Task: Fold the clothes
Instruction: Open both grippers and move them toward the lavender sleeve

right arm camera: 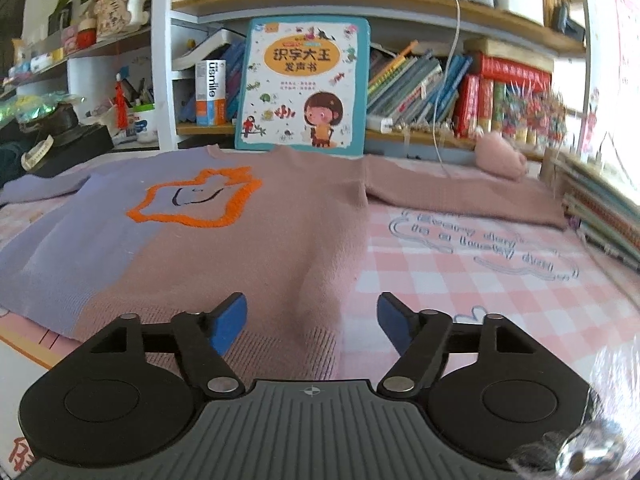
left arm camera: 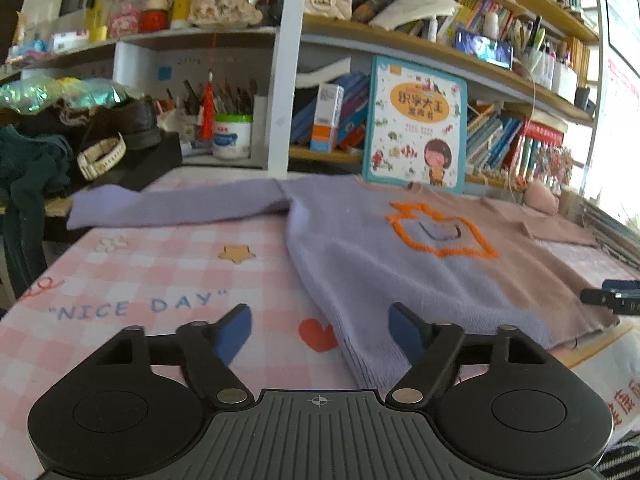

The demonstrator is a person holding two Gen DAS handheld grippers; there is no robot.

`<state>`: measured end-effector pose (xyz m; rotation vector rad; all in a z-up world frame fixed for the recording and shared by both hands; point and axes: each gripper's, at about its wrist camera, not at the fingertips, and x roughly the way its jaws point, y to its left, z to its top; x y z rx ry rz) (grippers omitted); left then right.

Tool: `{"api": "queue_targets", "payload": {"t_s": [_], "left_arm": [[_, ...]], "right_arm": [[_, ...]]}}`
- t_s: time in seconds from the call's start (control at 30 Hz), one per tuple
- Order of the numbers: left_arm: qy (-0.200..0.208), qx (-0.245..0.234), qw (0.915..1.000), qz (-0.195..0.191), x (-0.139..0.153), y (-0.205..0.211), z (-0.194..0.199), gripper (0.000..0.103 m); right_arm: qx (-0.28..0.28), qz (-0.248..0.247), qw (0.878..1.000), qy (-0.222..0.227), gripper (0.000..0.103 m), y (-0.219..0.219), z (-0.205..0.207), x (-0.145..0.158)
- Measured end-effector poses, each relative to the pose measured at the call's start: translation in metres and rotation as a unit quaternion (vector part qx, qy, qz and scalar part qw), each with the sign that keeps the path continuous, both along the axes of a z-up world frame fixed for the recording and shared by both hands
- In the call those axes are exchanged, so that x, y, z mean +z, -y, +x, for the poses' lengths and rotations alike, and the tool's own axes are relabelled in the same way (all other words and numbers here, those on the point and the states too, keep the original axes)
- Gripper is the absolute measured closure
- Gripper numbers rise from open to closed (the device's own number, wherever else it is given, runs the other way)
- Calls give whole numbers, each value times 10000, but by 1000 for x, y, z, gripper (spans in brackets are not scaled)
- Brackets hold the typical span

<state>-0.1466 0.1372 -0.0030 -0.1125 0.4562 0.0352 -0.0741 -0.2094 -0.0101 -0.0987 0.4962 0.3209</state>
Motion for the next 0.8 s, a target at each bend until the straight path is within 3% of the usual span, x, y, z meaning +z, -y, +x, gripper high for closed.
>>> {"api": "queue_targets", "payload": {"t_s": [0.33, 0.8], "left_arm": [[-93, 106, 9996, 260, -5, 4, 2, 11], [-91, 480, 9985, 233, -2, -15, 0, 7]], "right_arm": [[642, -118, 9974, 303, 20, -34, -10, 16], [1150, -263, 9927, 251, 19, -80, 2, 17]]}}
